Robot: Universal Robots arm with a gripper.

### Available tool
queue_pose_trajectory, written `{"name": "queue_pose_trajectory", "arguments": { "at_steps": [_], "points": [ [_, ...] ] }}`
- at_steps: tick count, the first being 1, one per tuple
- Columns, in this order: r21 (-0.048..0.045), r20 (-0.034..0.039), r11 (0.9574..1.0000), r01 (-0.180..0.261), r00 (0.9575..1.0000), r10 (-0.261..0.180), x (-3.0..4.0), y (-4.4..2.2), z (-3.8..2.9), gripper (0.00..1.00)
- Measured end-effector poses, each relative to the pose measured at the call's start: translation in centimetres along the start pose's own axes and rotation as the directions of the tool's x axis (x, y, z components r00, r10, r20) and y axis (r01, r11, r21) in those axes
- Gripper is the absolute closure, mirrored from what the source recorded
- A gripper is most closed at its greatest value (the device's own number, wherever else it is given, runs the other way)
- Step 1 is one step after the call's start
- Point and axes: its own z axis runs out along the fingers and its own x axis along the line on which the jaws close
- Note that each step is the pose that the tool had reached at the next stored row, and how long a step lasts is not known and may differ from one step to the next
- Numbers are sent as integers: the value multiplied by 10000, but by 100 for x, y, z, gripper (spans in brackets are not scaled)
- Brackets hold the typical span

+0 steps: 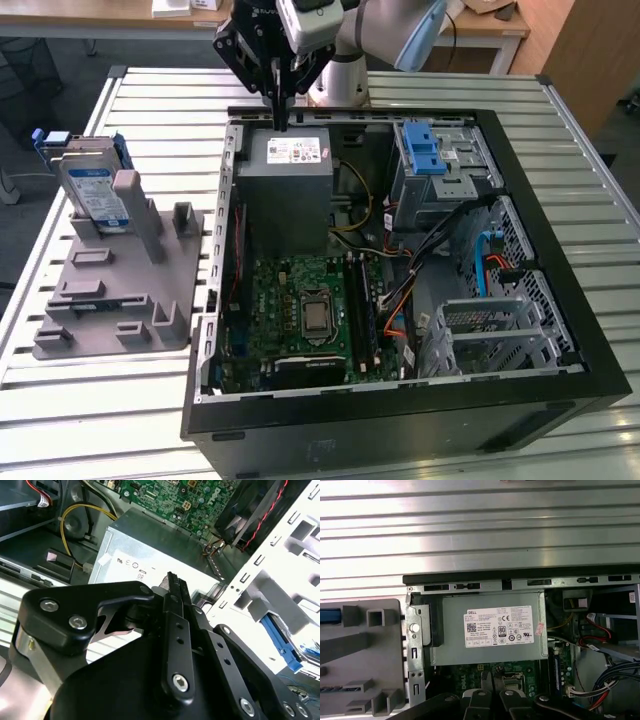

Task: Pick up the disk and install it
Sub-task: 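Reach for the disk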

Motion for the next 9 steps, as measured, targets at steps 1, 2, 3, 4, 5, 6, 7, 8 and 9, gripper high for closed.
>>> {"name": "queue_pose_trajectory", "arguments": {
  "at_steps": [1, 2, 3, 4, 5, 6, 7, 8, 9],
  "points": [
    [0, 0, 10000, -1, 10000, 1, 11, -1, 0, 85],
    [1, -1, 10000, 0, 10000, 0, 24, -2, 0, 85],
    [1, -1, 10000, 0, 10000, 0, 36, -3, 1, 85],
    [0, 0, 10000, 1, 10000, -1, 48, -4, 1, 85],
    [0, -1, 10000, 0, 10000, 0, 59, -4, 1, 85],
    [0, 0, 10000, 1, 10000, -1, 70, -5, 2, 85],
    [-1, 0, 10000, 1, 10000, -1, 80, -6, 3, 85],
    [-1, 0, 10000, 1, 10000, -1, 90, -7, 3, 85],
    [-1, 0, 10000, 0, 10000, 0, 99, -7, 4, 85]
  ]
}}
